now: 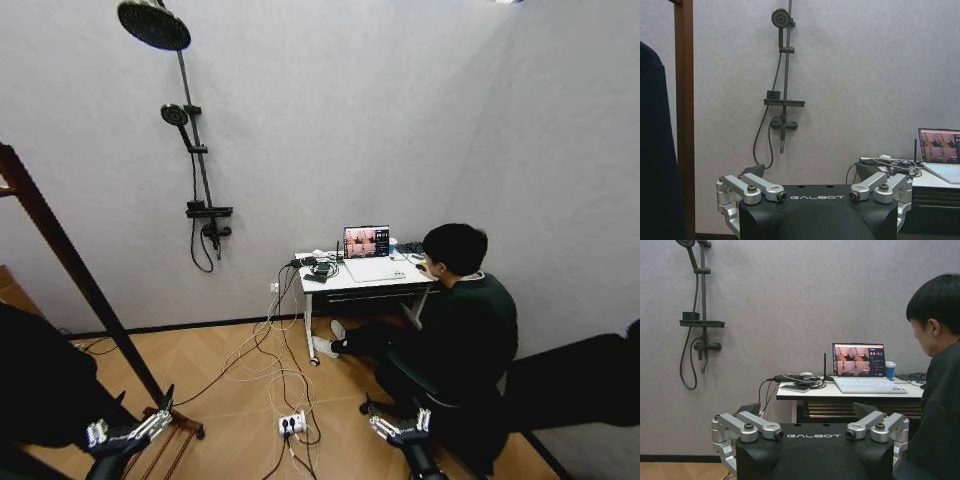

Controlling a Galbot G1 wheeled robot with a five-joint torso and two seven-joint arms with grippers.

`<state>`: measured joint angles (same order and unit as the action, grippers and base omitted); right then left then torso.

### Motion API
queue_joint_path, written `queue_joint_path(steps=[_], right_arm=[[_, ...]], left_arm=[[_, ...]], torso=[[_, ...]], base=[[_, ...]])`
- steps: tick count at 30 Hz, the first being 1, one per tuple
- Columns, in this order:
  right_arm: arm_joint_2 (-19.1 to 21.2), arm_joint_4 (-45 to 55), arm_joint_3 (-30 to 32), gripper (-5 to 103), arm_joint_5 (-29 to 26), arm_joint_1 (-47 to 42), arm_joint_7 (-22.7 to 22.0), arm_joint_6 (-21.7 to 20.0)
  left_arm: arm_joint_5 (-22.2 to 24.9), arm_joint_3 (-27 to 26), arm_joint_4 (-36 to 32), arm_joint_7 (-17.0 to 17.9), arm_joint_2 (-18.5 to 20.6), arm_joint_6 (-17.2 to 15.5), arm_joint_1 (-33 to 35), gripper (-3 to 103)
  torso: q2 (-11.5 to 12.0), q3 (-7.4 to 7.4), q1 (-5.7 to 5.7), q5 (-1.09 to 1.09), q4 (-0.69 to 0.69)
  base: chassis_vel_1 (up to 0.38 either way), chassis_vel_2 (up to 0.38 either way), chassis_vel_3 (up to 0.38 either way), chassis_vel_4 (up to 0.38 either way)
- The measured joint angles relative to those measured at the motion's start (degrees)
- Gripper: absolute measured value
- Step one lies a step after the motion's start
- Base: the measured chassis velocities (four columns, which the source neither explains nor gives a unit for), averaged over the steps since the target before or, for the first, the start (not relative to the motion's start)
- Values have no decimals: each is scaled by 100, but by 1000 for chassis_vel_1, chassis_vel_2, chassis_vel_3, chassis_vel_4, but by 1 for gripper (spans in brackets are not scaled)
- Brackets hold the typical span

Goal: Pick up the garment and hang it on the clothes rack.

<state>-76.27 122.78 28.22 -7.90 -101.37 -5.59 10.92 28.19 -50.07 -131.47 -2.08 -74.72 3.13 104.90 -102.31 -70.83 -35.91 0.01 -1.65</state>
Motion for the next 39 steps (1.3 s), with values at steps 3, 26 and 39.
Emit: queue_joint_path(steps=[3, 26, 39], right_arm=[[0, 0, 0, 100, 0, 1, 0, 0], [0, 0, 0, 100, 0, 1, 0, 0], [0, 1, -1, 100, 0, 1, 0, 0]], left_arm=[[0, 0, 0, 0, 0, 0, 0, 100], [0, 0, 0, 1, 0, 0, 0, 100], [0, 0, 0, 3, 0, 0, 1, 100]], torso=[[0, 0, -1, 0, 0], [2, 0, -3, 0, 0], [2, -2, -3, -3, 0]], base=[[122, -121, -117, 122], [210, -216, -205, 210], [360, -367, -373, 362]])
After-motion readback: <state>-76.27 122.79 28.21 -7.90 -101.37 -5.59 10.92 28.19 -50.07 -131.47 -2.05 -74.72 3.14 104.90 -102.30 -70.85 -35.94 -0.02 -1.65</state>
